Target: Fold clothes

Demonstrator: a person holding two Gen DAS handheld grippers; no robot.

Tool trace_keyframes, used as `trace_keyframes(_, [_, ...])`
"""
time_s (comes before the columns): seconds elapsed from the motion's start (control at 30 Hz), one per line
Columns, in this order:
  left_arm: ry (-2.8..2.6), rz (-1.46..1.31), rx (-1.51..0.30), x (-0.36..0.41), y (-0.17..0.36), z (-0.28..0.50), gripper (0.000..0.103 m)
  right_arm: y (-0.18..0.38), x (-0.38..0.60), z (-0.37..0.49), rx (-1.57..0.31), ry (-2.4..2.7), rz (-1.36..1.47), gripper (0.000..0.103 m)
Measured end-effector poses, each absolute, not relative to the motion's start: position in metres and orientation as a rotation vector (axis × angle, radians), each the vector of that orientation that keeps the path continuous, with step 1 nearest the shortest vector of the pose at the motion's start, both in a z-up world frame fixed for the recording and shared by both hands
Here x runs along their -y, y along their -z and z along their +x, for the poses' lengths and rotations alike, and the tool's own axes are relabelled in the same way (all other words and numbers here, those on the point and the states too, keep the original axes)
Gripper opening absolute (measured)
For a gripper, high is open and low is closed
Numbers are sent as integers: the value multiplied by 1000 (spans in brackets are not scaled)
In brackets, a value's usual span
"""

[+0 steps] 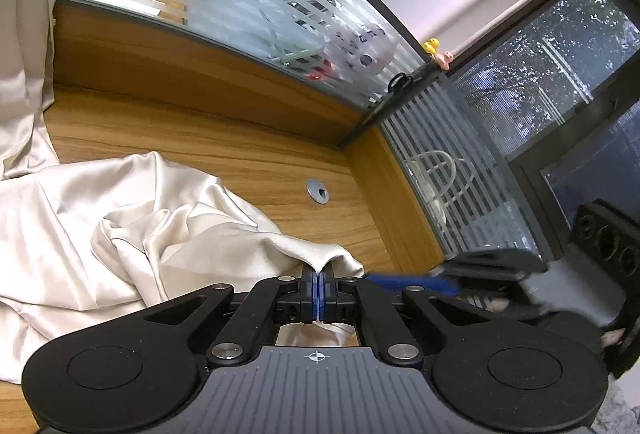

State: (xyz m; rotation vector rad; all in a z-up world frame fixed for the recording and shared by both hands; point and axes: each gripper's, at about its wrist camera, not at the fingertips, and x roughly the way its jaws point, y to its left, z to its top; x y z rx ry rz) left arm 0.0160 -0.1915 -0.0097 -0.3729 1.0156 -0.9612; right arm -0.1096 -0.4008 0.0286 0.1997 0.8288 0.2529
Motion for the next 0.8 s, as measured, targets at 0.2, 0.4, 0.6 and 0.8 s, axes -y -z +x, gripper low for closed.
trace_keyframes(0.2, [974,-395,-1030,187,4,17,3,12,398,-98,-916,-176,138,15])
trace_keyframes(0.4, [991,-514,-1059,176,4,24,3,43,425,-96,-969,-53,138,14])
trace_keyframes(0.6, [967,-540,-1111,179,18,26,3,60,425,-104,-1022,-100,169,14])
trace_keyframes(0.8, [976,-518,-1121,181,22,25,3,38,427,-112,-946,-144,330,17])
